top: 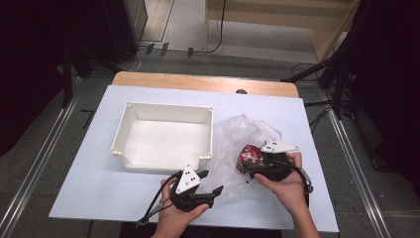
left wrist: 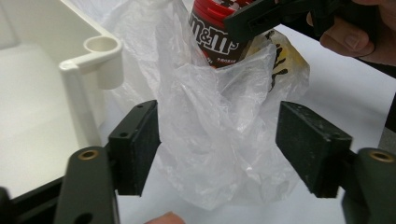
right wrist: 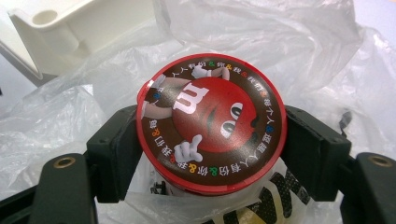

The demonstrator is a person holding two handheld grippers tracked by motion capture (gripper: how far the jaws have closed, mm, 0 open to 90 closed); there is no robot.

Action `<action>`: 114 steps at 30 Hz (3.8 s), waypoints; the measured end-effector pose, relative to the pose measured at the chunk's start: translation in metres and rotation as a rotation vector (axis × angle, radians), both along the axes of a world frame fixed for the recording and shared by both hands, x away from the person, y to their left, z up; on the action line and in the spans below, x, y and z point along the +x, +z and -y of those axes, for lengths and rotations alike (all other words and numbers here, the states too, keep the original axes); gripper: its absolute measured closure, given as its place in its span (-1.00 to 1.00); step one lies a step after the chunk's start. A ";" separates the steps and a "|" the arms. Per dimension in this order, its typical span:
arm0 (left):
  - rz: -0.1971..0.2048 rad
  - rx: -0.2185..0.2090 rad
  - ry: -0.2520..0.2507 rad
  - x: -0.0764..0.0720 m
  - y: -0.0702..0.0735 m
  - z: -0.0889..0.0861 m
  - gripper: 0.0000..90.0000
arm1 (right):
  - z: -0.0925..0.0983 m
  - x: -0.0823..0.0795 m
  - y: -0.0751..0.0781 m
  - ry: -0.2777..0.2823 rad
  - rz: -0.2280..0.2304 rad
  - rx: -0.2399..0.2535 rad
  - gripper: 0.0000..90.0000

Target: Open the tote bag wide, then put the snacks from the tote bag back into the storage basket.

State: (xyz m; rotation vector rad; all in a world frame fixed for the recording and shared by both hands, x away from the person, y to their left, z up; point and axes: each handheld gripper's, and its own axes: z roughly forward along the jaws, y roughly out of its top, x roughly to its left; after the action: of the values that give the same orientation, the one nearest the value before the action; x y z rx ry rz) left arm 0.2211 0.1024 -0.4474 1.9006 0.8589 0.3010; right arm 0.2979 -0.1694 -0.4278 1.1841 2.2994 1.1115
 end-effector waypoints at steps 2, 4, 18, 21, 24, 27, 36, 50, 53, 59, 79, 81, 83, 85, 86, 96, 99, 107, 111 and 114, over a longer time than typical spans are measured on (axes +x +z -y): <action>0.005 0.000 -0.002 -0.001 0.002 -0.005 -0.39 | 0.000 -0.001 0.003 0.001 0.008 0.000 -0.41; 0.008 -0.002 -0.001 -0.001 0.002 -0.009 -0.44 | 0.000 -0.001 0.007 0.002 0.014 0.008 -0.41; 0.009 -0.010 0.022 -0.005 -0.002 -0.052 -0.69 | 0.003 -0.005 0.030 -0.001 0.044 0.028 -0.41; 0.001 -0.009 0.042 -0.005 -0.002 -0.060 -0.69 | 0.003 -0.005 0.036 0.002 0.054 0.036 -0.41; 0.000 -0.001 0.050 -0.006 -0.002 -0.066 -0.69 | 0.003 -0.006 0.041 0.002 0.065 0.041 -0.41; -0.002 0.004 0.057 -0.006 -0.003 -0.070 -0.69 | 0.004 -0.006 0.046 -0.002 0.069 0.050 -0.41; -0.005 0.017 0.037 -0.007 -0.006 -0.062 -0.67 | -0.001 -0.002 0.051 -0.001 0.068 0.060 -0.41; -0.019 -0.031 -0.057 -0.008 -0.007 -0.038 -0.40 | -0.013 0.003 0.053 0.012 0.066 0.084 -0.41; -0.009 -0.039 -0.090 -0.009 -0.006 -0.031 -0.38 | -0.015 0.004 0.053 0.015 0.064 0.085 -0.41; -0.024 0.017 -0.112 -0.006 -0.011 -0.014 -0.16 | -0.019 0.005 0.053 0.022 0.063 0.083 -0.41; -0.105 0.105 -0.173 0.001 -0.026 -0.012 1.00 | -0.028 0.010 0.070 0.038 0.082 0.096 -0.41; -0.113 0.120 -0.177 0.002 -0.026 -0.011 1.00 | -0.029 0.011 0.071 0.036 0.084 0.098 -0.41; -0.125 0.131 -0.182 0.002 -0.028 -0.011 1.00 | -0.029 0.013 0.073 0.030 0.087 0.102 -0.41; -0.125 0.144 -0.187 0.001 -0.029 -0.009 1.00 | -0.028 0.014 0.076 0.022 0.090 0.102 -0.41; -0.124 0.158 -0.189 0.000 -0.029 -0.008 1.00 | -0.028 0.015 0.077 0.017 0.092 0.106 -0.41; -0.125 0.134 -0.187 0.001 -0.028 -0.011 1.00 | -0.029 0.016 0.071 0.025 0.086 0.094 -0.41; -0.118 0.133 -0.192 0.000 -0.029 -0.010 1.00 | -0.036 0.014 0.071 0.058 0.097 0.103 -0.41; -0.116 0.136 -0.191 -0.002 -0.029 -0.010 1.00 | -0.064 0.016 0.070 0.107 0.105 0.092 -0.41; -0.113 0.103 -0.178 -0.002 -0.027 -0.015 1.00 | -0.066 0.017 0.070 0.109 0.110 0.089 -0.41; -0.105 0.059 -0.157 -0.001 -0.026 -0.019 0.71 | -0.064 0.017 0.070 0.108 0.108 0.086 -0.41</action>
State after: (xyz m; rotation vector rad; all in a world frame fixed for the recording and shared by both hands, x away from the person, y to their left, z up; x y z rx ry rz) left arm 0.2199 0.1217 -0.4736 2.0406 0.7716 0.1340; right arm 0.3144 -0.1053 -0.3580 1.0139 2.2765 1.2924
